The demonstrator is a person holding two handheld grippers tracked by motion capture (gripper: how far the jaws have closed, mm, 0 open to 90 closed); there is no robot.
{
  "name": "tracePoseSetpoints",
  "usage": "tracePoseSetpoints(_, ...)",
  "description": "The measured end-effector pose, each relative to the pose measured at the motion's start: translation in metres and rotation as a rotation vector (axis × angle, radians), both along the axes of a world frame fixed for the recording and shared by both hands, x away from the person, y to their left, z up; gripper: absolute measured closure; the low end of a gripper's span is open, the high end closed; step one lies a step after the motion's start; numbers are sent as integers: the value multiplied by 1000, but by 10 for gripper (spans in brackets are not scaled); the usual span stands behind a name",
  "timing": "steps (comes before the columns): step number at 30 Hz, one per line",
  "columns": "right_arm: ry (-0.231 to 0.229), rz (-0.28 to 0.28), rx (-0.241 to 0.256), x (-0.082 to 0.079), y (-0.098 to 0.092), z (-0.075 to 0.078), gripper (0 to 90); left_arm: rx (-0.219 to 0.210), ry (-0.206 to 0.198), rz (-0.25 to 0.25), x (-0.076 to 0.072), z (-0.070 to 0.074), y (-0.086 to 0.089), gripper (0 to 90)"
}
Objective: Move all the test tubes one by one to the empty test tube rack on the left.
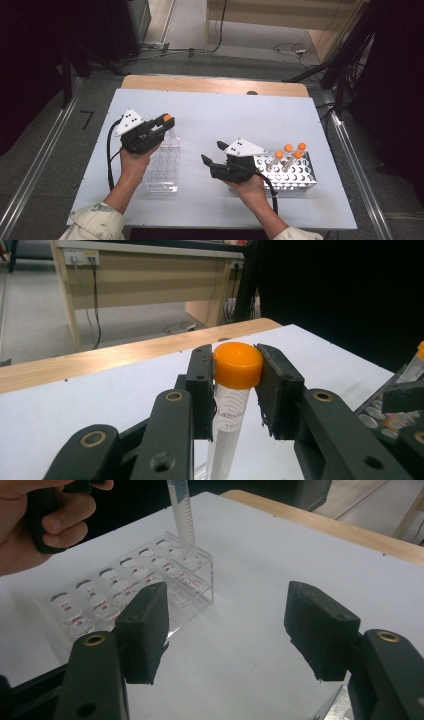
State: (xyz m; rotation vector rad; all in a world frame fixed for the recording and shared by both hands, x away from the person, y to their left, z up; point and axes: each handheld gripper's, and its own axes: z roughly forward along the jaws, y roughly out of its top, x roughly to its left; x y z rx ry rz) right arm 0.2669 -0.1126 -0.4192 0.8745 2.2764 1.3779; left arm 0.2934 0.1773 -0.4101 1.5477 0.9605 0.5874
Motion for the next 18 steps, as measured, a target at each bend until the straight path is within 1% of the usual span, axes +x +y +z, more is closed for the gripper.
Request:
tracePoseSetpoints(6, 0, 0, 0, 0, 0, 0, 333, 8, 13, 1, 3, -6, 0, 694)
tracePoseSetpoints(10, 0, -1, 1, 0, 0, 0, 331, 16, 30, 1, 5, -12, -1, 694)
tracePoseSetpoints(13, -1, -4, 3, 0, -1, 1, 316, 41, 50, 3, 7, -19, -3, 694)
tracePoseSetpoints(18, -1, -13, 9, 0, -3, 2, 294, 62, 75, 6, 8, -28, -6, 694)
